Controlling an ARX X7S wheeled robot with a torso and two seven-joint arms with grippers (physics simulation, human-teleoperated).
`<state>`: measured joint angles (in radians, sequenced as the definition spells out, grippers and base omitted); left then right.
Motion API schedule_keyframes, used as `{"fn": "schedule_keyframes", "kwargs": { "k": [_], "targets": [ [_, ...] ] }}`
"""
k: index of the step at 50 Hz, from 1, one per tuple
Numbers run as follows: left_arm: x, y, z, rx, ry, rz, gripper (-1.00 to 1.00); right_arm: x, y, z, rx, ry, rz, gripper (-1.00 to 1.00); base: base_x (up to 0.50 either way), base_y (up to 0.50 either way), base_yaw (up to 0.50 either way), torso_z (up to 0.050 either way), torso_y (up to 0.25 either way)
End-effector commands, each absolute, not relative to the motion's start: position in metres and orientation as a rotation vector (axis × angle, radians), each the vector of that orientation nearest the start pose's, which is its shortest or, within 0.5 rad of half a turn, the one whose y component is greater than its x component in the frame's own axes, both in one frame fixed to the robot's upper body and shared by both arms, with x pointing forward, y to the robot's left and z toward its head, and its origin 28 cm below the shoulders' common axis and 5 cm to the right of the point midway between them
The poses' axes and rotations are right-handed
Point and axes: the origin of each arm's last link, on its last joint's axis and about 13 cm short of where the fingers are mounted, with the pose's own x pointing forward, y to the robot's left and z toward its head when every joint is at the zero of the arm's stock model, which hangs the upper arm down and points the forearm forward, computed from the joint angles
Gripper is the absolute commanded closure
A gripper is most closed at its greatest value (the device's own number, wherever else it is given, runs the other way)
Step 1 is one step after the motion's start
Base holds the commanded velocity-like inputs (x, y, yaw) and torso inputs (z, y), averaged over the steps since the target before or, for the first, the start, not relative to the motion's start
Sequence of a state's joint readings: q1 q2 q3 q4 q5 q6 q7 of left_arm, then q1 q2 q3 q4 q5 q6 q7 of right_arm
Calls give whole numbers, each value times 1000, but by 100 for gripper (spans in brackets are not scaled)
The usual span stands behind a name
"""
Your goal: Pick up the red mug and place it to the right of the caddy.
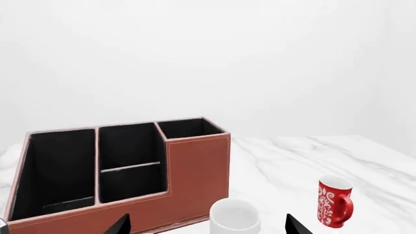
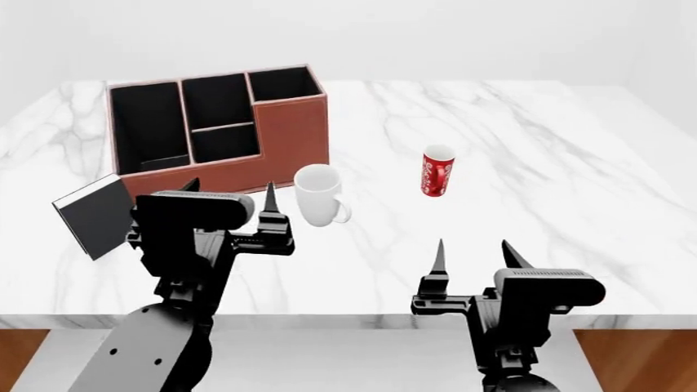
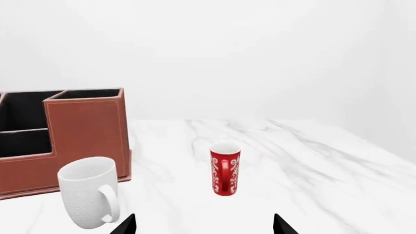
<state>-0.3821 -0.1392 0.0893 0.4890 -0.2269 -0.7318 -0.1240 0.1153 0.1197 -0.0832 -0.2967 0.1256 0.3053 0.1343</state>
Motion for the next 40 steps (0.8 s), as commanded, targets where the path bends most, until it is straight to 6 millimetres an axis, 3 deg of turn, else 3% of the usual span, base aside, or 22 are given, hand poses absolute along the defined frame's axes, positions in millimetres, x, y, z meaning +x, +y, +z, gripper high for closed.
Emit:
{"fn": "schedule_keyframes", "kwargs": {
  "k": [1,40],
  "targets": [
    [255,204,197,23,-161,-108,-100,234,-104,99,20,-120,6,-100,145,0,0,0,0],
    [260,206,193,26,-168,-106,-100,239,-103,91,22,-108,13,-100,496,0,0,0,0]
  ]
}}
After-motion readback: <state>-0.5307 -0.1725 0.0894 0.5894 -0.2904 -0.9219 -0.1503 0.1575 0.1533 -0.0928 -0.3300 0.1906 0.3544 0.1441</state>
